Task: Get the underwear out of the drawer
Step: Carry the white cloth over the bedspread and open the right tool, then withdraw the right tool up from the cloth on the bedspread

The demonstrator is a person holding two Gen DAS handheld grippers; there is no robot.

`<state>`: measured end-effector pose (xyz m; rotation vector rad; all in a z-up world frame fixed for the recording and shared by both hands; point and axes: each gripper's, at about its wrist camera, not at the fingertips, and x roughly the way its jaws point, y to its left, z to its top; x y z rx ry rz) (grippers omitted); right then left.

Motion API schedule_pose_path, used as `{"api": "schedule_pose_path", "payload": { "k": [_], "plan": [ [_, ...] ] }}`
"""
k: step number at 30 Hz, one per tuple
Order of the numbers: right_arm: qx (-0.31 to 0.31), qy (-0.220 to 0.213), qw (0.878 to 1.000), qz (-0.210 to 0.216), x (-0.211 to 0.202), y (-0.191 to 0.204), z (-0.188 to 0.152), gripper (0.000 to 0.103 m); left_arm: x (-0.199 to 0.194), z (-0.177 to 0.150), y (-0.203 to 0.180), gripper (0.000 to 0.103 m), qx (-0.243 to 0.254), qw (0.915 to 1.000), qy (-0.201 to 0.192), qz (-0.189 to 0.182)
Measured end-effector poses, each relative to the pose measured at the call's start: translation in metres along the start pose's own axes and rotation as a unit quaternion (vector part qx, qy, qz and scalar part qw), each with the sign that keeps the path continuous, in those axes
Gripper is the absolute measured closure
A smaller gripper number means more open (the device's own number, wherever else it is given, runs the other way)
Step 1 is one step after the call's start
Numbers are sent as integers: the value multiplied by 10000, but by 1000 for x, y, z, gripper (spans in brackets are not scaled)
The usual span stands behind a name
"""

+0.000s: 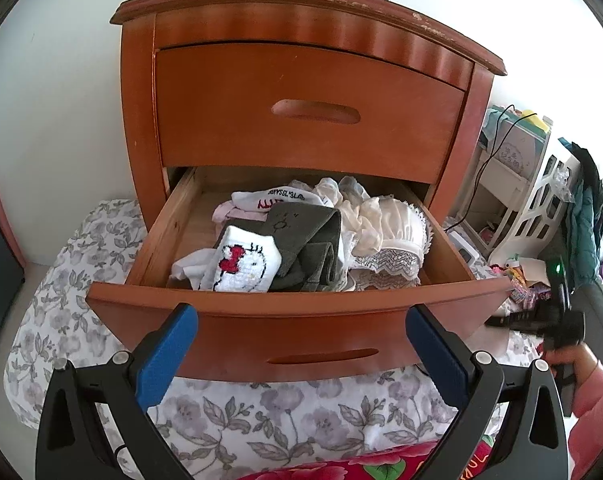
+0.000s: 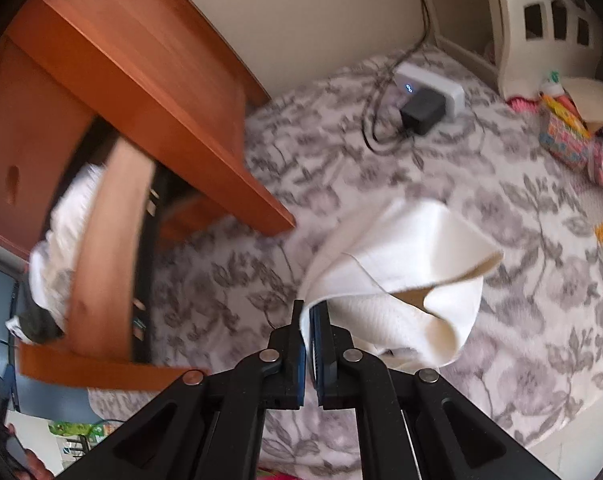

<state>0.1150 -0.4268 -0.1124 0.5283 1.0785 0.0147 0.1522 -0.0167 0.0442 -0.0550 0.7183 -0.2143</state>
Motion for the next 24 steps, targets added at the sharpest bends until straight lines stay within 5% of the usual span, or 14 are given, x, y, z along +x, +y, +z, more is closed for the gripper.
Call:
{"api": "schedule_pose_path", "payload": {
  "k": [12, 18, 21, 24],
  "plan": [
    [11, 390, 9973, -622, 20, -12, -45, 94, 4, -5, 1, 0, -41, 9999, 164, 2],
    [-149, 262, 9945, -1001, 9, 2, -49, 69, 4, 8, 4, 0, 22, 9995, 316, 62],
    [-189, 112, 9942, -1053, -3, 10, -47, 45, 3, 17, 6, 0, 65, 9993, 368, 73],
    [-207, -100, 9933, -1132, -20, 19, -43, 40, 0, 30, 8, 0, 22, 9992, 401, -12]
  ]
}}
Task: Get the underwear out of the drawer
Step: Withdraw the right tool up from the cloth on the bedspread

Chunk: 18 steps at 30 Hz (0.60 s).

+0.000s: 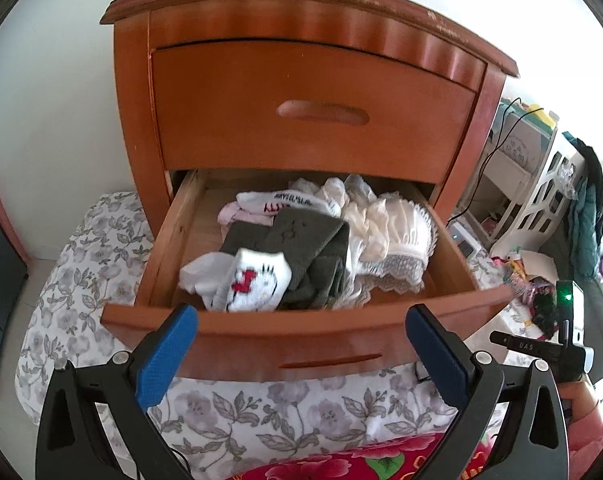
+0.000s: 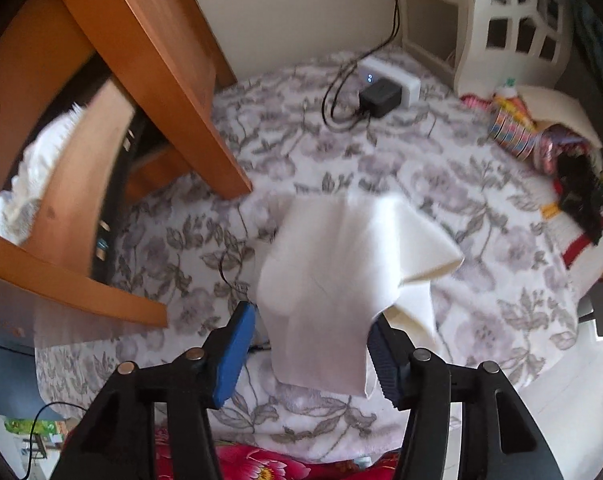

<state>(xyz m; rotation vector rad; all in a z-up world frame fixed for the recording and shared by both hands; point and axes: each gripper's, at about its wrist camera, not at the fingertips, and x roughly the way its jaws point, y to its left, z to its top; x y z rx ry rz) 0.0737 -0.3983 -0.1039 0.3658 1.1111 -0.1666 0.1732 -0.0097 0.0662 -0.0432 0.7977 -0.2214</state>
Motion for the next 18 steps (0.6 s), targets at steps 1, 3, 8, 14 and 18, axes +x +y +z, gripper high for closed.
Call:
{"api": "schedule_pose_path", "payload": {
  "k": [1, 3, 8, 14, 18],
  "plan": [
    [-1, -29, 10000, -38, -5, 2, 2, 34, -1, 5, 0, 0, 2, 10000, 26, -36],
    [-66, -86, 9999, -126, -15, 6, 6, 26, -3, 16, -2, 0, 72, 9999, 55, -104],
    [-337, -343, 9984, -311, -39, 21, 17, 11, -5, 41, -6, 0, 34, 9997, 19, -231],
    [-133, -679, 9972, -279, -62, 25, 25, 0, -4, 53, -11, 0, -358, 9991, -178, 129],
    [-142, -917, 9956, -144, -79, 35, 26, 0, -1, 39, -13, 0, -682, 9968, -281, 309]
  ]
}}
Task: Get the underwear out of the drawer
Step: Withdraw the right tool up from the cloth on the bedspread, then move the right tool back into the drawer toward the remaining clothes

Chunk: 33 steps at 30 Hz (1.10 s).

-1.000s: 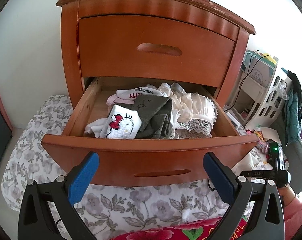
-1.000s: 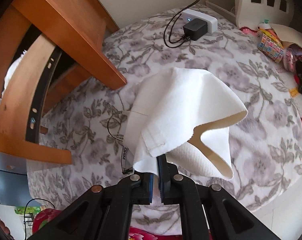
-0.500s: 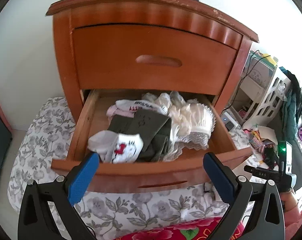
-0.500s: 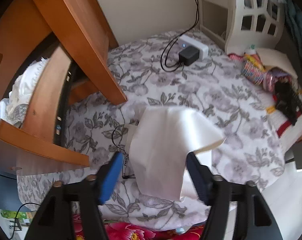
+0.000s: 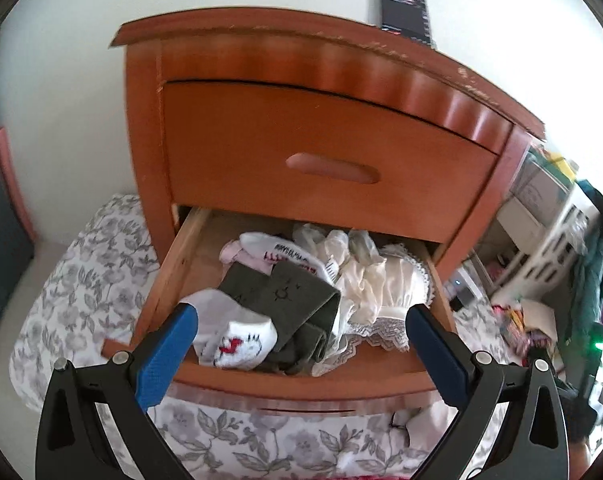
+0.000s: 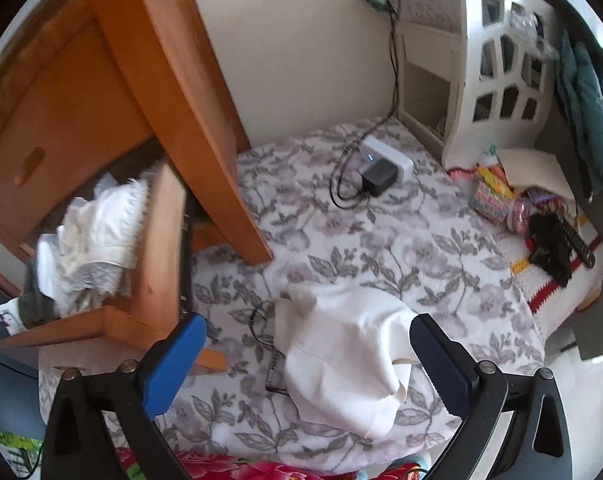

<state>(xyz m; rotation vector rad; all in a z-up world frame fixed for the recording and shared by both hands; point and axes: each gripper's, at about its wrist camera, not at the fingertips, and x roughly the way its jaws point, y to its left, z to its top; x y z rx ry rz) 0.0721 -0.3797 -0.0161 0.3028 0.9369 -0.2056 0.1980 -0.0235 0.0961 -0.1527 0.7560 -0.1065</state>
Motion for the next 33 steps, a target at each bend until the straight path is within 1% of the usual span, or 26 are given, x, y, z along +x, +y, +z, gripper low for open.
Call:
{"api": "schedule_pose_path", "payload": {
  "k": [4, 8, 10, 13, 15, 17, 21, 23, 26, 27, 29, 31, 33],
  "plan": [
    [-182, -507, 9985, -13, -23, 12, 0, 0, 2, -14, 1, 0, -16, 10000, -41, 39],
    [-362, -961, 9947, 71, -40, 22, -1, 0, -5, -17, 10, 0, -200, 9993, -307, -108],
    [-533, -1091, 9926, -4, -45, 29, -1, 0, -13, -19, 16, 0, -307, 9976, -581, -202],
    [-600, -1116, 9919, 37, -49, 38, 2, 0, -19, -20, 20, 0, -291, 9958, -834, -234],
    [-709, -1119, 9912, 18, -52, 45, 2, 0, -21, -19, 22, 0, -253, 9955, -885, -219],
    [-886, -1149, 9894, 9, -57, 58, 3, 0, -20, -19, 26, 0, -245, 9959, -836, -233],
    [-903, -1188, 9886, 189, -65, 75, 7, 0, -21, -19, 34, 0, -268, 9960, -762, -371],
    [-963, -1189, 9878, 283, -67, 86, 10, 0, -22, -20, 36, 0, -253, 9961, -769, -350],
    [-1103, -1159, 9865, 352, -67, 106, 13, 0, -25, -21, 41, 0, -326, 9950, -861, -380],
    [-1156, -1198, 9855, 340, -68, 112, 14, 0, -28, -21, 42, 0, -325, 9943, -945, -360],
    [-1310, -1206, 9837, 270, -68, 128, 15, 0, -29, -21, 43, 0, -257, 9944, -990, -276],
    [-1465, -1291, 9803, 307, -71, 143, 15, 0, -29, -21, 46, 0, -268, 9943, -1001, -255],
    [-1642, -1377, 9761, 360, -75, 159, 17, 0, -30, -21, 51, 0, -357, 9937, -1018, -312]
  ]
}}
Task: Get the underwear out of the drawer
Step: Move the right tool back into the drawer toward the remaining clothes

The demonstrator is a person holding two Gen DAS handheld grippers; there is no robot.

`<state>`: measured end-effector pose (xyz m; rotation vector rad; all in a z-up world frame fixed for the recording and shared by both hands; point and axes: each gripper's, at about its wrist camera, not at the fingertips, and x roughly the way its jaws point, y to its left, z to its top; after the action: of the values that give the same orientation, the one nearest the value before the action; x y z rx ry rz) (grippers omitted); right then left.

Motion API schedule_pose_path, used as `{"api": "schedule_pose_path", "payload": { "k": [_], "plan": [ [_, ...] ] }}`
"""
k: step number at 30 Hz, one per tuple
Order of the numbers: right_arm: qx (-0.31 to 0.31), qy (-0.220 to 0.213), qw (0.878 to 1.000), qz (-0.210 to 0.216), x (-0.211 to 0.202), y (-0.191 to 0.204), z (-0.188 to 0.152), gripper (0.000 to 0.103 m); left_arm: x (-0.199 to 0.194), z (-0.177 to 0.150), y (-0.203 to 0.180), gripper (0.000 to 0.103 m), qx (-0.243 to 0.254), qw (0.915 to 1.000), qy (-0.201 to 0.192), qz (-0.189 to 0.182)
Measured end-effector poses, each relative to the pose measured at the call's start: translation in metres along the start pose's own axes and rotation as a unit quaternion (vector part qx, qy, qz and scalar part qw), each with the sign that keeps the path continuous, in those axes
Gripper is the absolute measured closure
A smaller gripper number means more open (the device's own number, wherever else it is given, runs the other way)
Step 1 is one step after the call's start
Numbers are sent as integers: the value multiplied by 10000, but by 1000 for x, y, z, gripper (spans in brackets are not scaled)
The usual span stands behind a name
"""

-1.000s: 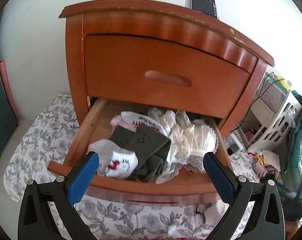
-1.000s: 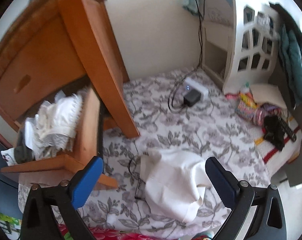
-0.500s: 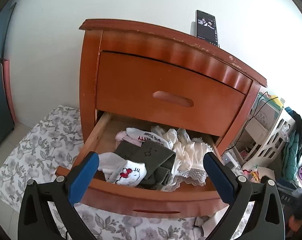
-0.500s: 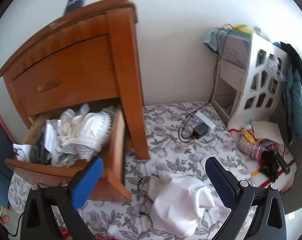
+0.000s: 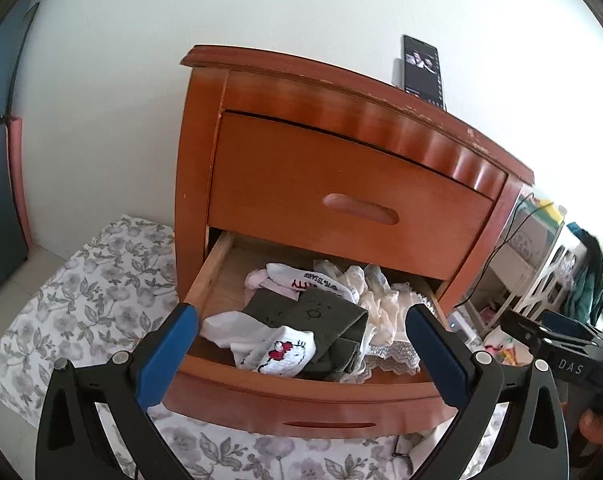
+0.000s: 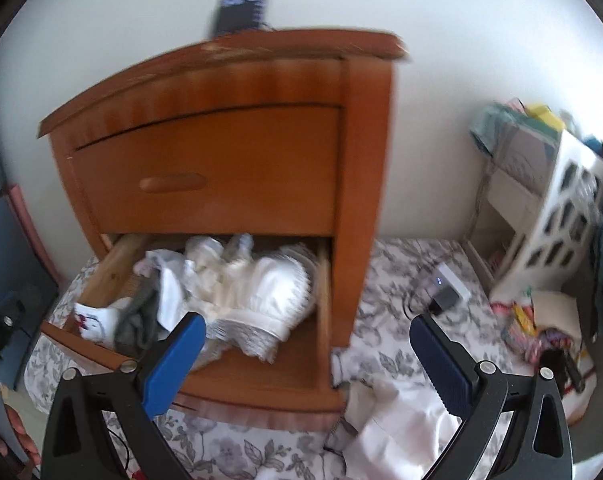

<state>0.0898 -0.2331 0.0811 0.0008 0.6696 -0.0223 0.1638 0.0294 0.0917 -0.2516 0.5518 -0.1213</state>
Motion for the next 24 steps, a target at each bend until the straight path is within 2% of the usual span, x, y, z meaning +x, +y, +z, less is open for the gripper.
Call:
{"api": "schedule_pose_path", "payload": {
  "k": [6, 9, 12, 19, 24],
  "plan": [
    [-473, -140, 9983, 316, 0, 45, 21, 0, 1, 5, 15, 0, -73, 9999, 1, -72],
    [-658, -70, 9961, 589, 5, 67, 29, 0, 2, 8, 28, 0, -203, 9997, 20, -134],
    [-818, -23, 9944, 673, 11, 83, 34, 0, 4, 11, 38, 0, -152, 9997, 86, -175],
    [-1097, 307, 9892, 927, 36, 115, 38, 0, 8, 5, 63, 0, -279, 9990, 284, -182],
    [-1247, 562, 9855, 1009, 54, 129, 26, 1, 14, -4, 77, 0, -435, 9981, 407, -143]
  ]
}}
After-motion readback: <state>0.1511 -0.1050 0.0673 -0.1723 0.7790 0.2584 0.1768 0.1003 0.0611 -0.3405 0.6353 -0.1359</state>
